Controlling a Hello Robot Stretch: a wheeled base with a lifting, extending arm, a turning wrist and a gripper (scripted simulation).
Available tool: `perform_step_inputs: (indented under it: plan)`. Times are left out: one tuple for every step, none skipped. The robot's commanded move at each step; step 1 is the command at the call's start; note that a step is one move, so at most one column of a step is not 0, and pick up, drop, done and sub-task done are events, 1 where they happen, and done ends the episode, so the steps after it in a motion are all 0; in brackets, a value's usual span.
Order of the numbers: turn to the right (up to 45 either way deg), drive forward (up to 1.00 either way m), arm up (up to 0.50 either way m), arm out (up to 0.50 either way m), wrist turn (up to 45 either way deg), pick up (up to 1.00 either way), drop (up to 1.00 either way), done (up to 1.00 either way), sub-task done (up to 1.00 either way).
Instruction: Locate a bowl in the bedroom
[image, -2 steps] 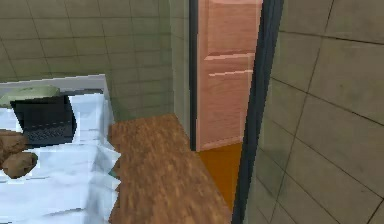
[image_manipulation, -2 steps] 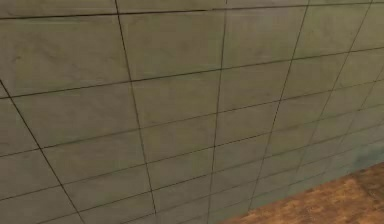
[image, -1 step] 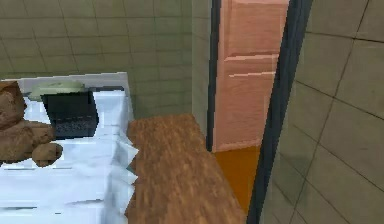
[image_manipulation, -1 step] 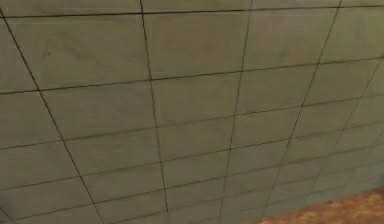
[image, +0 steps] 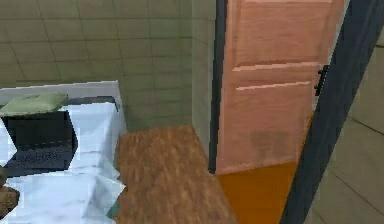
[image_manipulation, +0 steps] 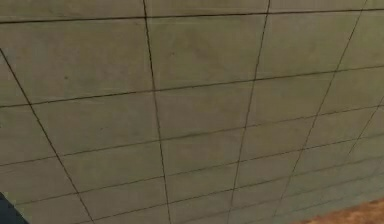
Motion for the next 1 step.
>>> perform_step_inputs:
  plan:
    - [6.0, 0.00, 0.00, 0.00, 0.0, 0.00, 0.00, 0.00, 0.00]
